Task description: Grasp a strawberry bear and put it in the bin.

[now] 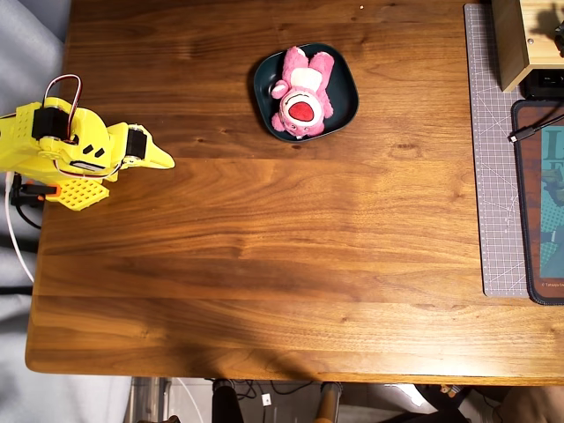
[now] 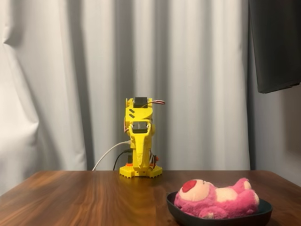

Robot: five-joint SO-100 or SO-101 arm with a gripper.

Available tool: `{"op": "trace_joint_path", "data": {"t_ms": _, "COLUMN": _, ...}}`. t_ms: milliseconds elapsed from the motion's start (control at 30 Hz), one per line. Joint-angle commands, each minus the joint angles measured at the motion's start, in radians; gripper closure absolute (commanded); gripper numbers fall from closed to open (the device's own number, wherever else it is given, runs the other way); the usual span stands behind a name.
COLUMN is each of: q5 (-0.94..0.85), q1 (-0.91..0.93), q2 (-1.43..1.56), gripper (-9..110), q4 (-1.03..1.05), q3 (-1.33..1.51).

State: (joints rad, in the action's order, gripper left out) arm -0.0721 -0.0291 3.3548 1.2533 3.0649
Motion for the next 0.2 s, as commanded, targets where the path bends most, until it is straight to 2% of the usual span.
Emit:
{"op": "trace_joint_path", "data": {"t_ms": 0, "q5": 0.008, "q1": -0.015, "q2": 0.029, "gripper": 102, "q4": 0.000, "q3": -0.006}}
{"op": "trace_joint_path", "data": {"t_ms": 167, "q5": 0.008, "q1": -0.015, "q2": 0.029, "gripper": 102, "q4": 0.000, "q3": -0.006}}
